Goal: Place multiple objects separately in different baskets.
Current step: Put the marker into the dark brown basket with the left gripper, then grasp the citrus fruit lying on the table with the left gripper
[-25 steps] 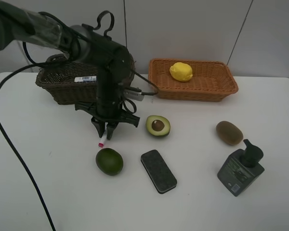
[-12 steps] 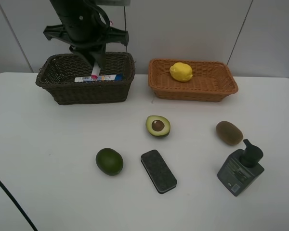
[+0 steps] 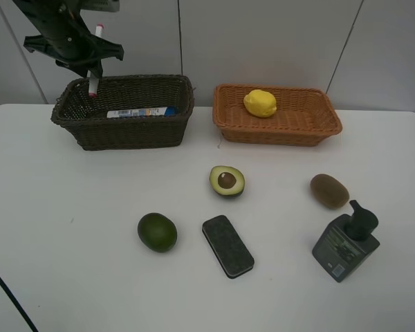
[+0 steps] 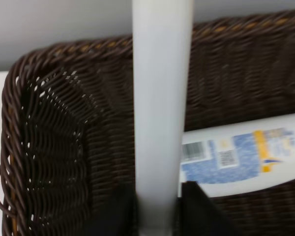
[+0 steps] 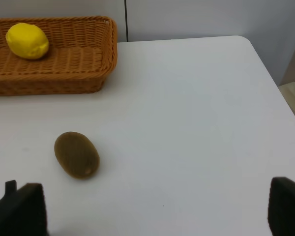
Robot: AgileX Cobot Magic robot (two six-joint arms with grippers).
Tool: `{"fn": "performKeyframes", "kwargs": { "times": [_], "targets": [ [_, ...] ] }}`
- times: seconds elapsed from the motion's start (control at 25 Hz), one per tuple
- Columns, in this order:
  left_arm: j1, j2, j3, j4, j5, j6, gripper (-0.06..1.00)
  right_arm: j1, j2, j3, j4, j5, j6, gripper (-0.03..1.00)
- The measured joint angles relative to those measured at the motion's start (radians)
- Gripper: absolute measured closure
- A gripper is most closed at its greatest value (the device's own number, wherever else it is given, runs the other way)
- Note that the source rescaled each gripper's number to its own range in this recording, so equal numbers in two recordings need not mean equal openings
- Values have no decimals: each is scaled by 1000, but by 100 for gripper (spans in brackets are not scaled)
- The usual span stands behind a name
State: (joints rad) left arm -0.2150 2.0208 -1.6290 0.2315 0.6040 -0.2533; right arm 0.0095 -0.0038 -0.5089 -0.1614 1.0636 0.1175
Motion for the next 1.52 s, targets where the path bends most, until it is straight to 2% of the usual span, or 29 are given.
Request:
{"fn": "performKeyframes", "kwargs": {
  "times": [0.08, 0.12, 0.16, 0.24, 0.36, 0.48, 0.6, 0.68, 0.84, 1.0, 1.16, 1.28, 1.4, 1.52],
  "targets": [
    [4, 16, 0, 1, 0, 8, 26, 0, 0, 0, 0, 0, 0, -1],
    [4, 21, 0, 1, 0, 9, 12, 0, 0, 0, 0, 0, 0, -1],
    [4, 24, 0, 1, 0, 11, 5, 0, 0, 0, 0, 0, 0, -1],
    [4, 24, -2, -9, 3, 11, -3, 0, 0, 0, 0, 0, 0, -1],
    [4, 24, -47, -49, 75, 10, -5, 0, 0, 0, 0, 0, 0, -1],
    [4, 24, -135, -128, 273, 0, -5, 0, 0, 0, 0, 0, 0, -1],
    [4, 24, -206, -201, 534, 1, -5, 0, 0, 0, 0, 0, 0, -1],
    [3, 17, -215, -241, 583, 6, -5, 0, 0, 0, 0, 0, 0, -1],
    [-9, -43, -124, -356, 591, 20, -5, 0, 0, 0, 0, 0, 0, -1],
    [-86, -166, 91, -410, 592, 32, -5, 0, 0, 0, 0, 0, 0, -1],
    [-224, -248, 297, -415, 593, -24, -5, 0, 0, 0, 0, 0, 0, -1],
    [-336, -253, 401, -415, 586, -109, -5, 0, 0, 0, 0, 0, 0, -1],
    [-406, -253, 471, -416, 508, -165, -5, 0, 0, 0, 0, 0, 0, -1],
    [-425, -242, 511, -416, 411, -204, -5, 0, 0, 0, 0, 0, 0, -1]
  ]
}}
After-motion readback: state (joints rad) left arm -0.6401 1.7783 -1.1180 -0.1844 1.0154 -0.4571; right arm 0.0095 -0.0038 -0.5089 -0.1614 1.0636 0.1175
